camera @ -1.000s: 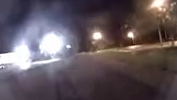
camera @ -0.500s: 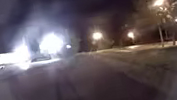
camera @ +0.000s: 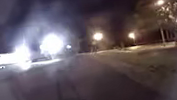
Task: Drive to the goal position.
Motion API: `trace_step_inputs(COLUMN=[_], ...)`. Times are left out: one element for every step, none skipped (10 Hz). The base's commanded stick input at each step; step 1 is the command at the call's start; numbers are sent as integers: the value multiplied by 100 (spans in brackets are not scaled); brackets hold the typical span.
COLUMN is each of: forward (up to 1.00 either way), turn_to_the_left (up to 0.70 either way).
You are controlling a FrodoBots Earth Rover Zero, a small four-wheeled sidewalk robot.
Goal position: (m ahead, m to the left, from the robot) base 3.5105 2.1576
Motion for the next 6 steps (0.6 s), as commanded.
trace_step_inputs(forward=[50, 50, 50, 50, 50, 50], turn_to_the_left=[0, 0, 0, 0, 0, 0])
